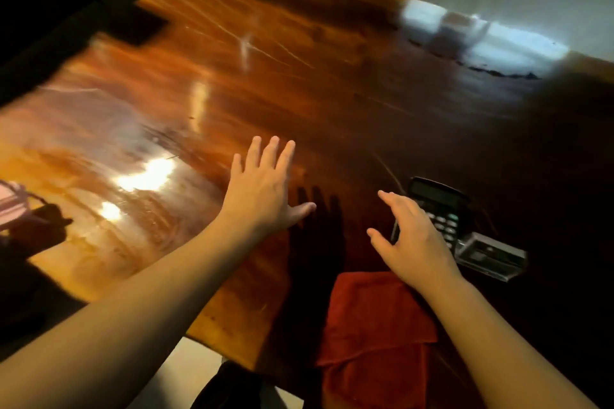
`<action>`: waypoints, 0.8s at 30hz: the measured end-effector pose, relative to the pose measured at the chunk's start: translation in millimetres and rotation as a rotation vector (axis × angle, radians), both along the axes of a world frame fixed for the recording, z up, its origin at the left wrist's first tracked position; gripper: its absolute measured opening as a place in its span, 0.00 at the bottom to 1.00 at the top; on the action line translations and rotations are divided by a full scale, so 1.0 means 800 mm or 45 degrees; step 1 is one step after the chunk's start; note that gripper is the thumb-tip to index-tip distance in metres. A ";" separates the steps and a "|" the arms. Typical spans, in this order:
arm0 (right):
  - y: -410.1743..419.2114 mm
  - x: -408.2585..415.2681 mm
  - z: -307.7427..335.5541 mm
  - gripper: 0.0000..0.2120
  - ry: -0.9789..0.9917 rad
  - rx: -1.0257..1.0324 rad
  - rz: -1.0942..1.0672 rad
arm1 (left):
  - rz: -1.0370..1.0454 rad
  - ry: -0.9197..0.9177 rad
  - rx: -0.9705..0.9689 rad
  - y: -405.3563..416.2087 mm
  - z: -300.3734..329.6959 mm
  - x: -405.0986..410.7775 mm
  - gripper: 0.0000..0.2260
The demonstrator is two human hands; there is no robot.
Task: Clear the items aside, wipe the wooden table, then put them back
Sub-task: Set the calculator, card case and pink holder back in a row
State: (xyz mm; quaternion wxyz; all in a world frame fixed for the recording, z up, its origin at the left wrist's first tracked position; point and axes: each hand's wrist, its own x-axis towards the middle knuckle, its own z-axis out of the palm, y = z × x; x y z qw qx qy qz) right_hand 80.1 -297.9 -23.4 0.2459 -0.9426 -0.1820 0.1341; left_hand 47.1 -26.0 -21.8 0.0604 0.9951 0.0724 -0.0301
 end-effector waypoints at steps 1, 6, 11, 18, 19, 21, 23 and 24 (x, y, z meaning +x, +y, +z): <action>0.021 -0.002 0.000 0.33 0.011 0.003 0.043 | 0.065 -0.016 -0.004 0.024 0.002 -0.013 0.52; 0.124 -0.014 0.002 0.34 0.061 -0.006 0.217 | 0.403 -0.103 0.032 0.134 0.008 -0.076 0.52; 0.220 -0.032 -0.006 0.34 0.121 -0.023 0.362 | 0.751 -0.204 0.089 0.226 0.013 -0.141 0.51; 0.327 -0.070 -0.026 0.34 0.176 -0.047 0.550 | 1.170 -0.226 0.096 0.327 0.005 -0.218 0.55; 0.339 -0.074 -0.028 0.34 0.183 -0.048 0.568 | 1.237 -0.221 0.047 0.337 0.002 -0.226 0.56; 0.359 -0.082 -0.031 0.34 0.198 -0.046 0.600 | 1.354 -0.233 -0.132 0.352 -0.006 -0.237 0.58; 0.376 -0.090 -0.036 0.34 0.205 -0.051 0.631 | 1.439 -0.253 -0.317 0.364 -0.017 -0.246 0.60; 0.381 -0.094 -0.038 0.34 0.208 -0.057 0.644 | 1.461 -0.263 -0.384 0.368 -0.021 -0.250 0.60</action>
